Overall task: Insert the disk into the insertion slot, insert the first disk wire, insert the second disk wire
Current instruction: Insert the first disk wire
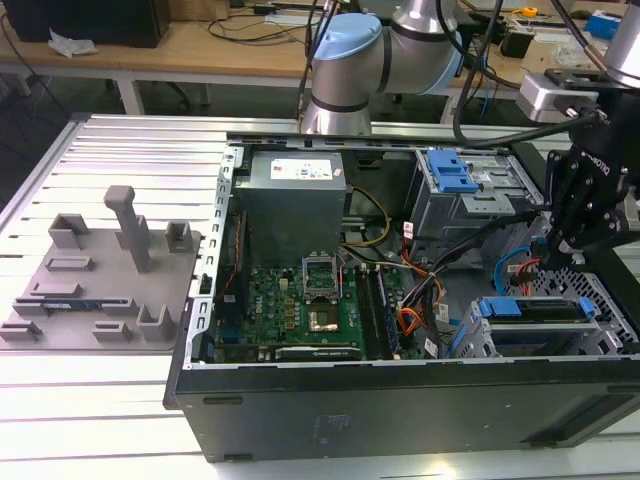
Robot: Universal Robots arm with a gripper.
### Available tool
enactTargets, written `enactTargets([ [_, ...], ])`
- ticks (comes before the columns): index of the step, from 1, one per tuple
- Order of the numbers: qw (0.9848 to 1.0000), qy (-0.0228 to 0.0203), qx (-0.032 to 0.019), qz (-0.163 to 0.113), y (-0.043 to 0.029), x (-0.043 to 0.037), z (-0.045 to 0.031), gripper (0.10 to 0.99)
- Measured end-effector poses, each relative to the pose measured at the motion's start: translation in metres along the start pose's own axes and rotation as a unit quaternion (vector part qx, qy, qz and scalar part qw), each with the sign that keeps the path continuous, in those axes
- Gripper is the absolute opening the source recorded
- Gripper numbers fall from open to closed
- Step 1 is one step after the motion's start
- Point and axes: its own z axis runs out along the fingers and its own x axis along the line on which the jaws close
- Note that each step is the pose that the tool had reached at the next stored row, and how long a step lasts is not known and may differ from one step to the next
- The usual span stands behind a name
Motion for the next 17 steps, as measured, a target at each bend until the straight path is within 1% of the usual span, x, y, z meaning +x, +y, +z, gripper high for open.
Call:
enactTargets([
  [1, 1.0000, -0.0036, -0.0013, 0.000, -0.0007, 0.0013, 0.0002, 0.165],
  [2, 1.0000, -0.0046, -0.0025, 0.000, -0.0011, 0.0018, 0.0003, 0.165],
  [3, 1.0000, -0.0046, -0.0043, 0.001, -0.0015, 0.0021, 0.0003, 0.165],
  [4, 1.0000, -0.0041, -0.0090, 0.001, -0.0029, 0.0026, 0.0004, 0.165],
  [5, 0.9999, -0.0036, -0.0141, 0.002, -0.0061, 0.0027, 0.0005, 0.165],
  [6, 0.9998, -0.0032, -0.0174, 0.001, -0.0095, 0.0026, 0.0005, 0.165],
  [8, 0.9998, -0.0032, -0.0181, 0.002, -0.0107, 0.0034, 0.0007, 0.165],
  [10, 0.9998, -0.0039, -0.0183, 0.003, -0.0110, 0.0064, 0.0010, 0.165],
  [11, 0.9998, -0.0047, -0.0180, 0.004, -0.0100, 0.0086, 0.0012, 0.165],
  [12, 0.9998, -0.0047, -0.0173, 0.004, -0.0084, 0.0091, 0.0012, 0.165],
  [16, 0.9998, -0.0046, -0.0173, 0.004, -0.0084, 0.0091, 0.0012, 0.165],
  [17, 0.9998, -0.0048, -0.0164, 0.004, -0.0080, 0.0091, 0.0013, 0.165],
])
